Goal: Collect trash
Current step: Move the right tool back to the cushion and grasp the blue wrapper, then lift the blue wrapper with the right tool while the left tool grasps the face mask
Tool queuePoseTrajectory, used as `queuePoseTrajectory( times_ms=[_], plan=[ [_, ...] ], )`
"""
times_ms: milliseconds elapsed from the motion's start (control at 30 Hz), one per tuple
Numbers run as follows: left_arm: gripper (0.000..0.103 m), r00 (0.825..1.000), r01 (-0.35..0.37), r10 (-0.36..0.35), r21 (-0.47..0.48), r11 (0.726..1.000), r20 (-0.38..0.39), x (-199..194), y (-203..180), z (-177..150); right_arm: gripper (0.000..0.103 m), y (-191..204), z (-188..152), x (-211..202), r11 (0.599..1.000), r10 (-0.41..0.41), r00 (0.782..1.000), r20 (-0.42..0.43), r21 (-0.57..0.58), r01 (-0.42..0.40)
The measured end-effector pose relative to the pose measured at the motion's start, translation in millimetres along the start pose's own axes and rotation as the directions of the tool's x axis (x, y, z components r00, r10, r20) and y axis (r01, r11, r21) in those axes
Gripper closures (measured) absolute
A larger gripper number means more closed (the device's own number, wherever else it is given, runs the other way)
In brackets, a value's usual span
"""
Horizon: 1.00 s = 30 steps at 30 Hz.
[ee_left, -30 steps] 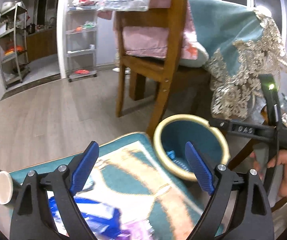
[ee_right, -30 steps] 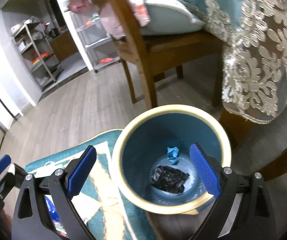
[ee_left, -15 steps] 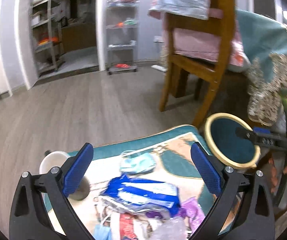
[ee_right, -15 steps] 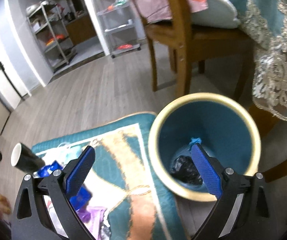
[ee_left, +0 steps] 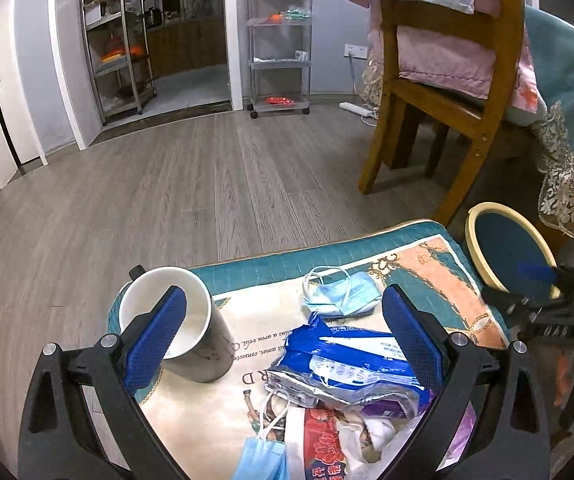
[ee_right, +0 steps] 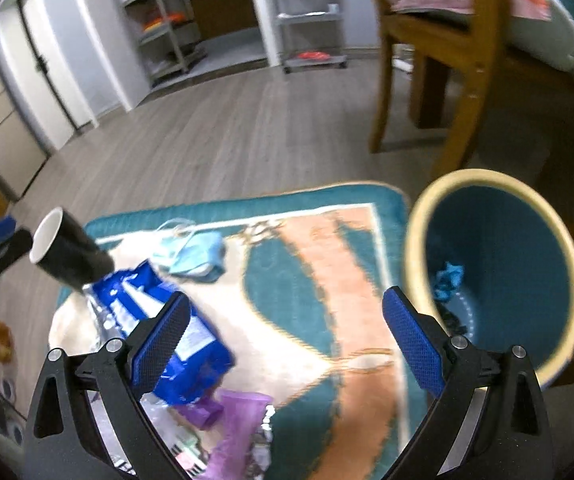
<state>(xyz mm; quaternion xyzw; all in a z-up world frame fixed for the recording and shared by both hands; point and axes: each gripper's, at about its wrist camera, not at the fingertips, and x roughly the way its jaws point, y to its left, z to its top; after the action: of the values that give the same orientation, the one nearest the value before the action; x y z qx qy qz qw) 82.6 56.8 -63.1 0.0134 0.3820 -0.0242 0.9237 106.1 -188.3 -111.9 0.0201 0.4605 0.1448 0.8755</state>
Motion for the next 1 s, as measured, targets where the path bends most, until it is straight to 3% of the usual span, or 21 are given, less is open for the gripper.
queuePoseTrajectory(
  times_ms=[233, 467, 500, 533, 667, 733, 833, 1000],
  plan=[
    [0.007, 1.000, 0.009, -0.009, -0.019, 1.000, -0.010, 5.5, 8.4, 2.0, 0.007, 38.8, -9.8, 32.7, 0.990, 0.086, 0.993, -0.084, -0.103, -0.095],
    [0.007, 0.999, 0.016, -0.016, 0.000, 1.000, -0.029, 15.8, 5.7, 2.0, 0.008, 50.9, -20.6, 64.3, 0.981, 0.156, 0.969, -0.191, -0.088, -0.175],
    [0.007, 0.999, 0.016, -0.016, 0.003, 1.000, -0.030, 16.3, 6.2, 1.4, 0.014, 51.4, -22.2, 68.3, 0.978, 0.166, 0.964, -0.208, -0.087, -0.187],
    [0.007, 0.999, 0.017, -0.016, 0.006, 1.000, -0.033, 17.5, 5.7, 1.4, 0.034, 52.6, -23.3, 71.6, 0.976, 0.174, 0.960, -0.221, -0.090, -0.198],
    [0.007, 0.999, 0.017, -0.017, 0.007, 1.000, -0.040, 22.2, 4.2, 2.9, 0.056, 53.2, -22.7, 74.3, 0.962, 0.239, 0.939, -0.246, -0.070, -0.264],
    [0.007, 0.999, 0.017, -0.017, 0.006, 1.000, -0.043, 24.5, 2.0, 3.9, 0.082, 51.4, -20.8, 71.9, 0.956, 0.264, 0.932, -0.247, -0.060, -0.287],
    [0.007, 0.999, 0.017, -0.016, 0.010, 1.000, -0.043, 25.8, -0.4, 4.6, 0.094, 46.2, -15.2, 66.4, 0.953, 0.285, 0.930, -0.233, -0.037, -0.301],
    [0.007, 1.000, 0.014, -0.014, 0.012, 1.000, -0.022, 21.7, -1.8, 5.5, 0.097, 39.4, -2.6, 45.0, 0.941, 0.330, 0.929, -0.168, -0.020, -0.338]
  ],
)
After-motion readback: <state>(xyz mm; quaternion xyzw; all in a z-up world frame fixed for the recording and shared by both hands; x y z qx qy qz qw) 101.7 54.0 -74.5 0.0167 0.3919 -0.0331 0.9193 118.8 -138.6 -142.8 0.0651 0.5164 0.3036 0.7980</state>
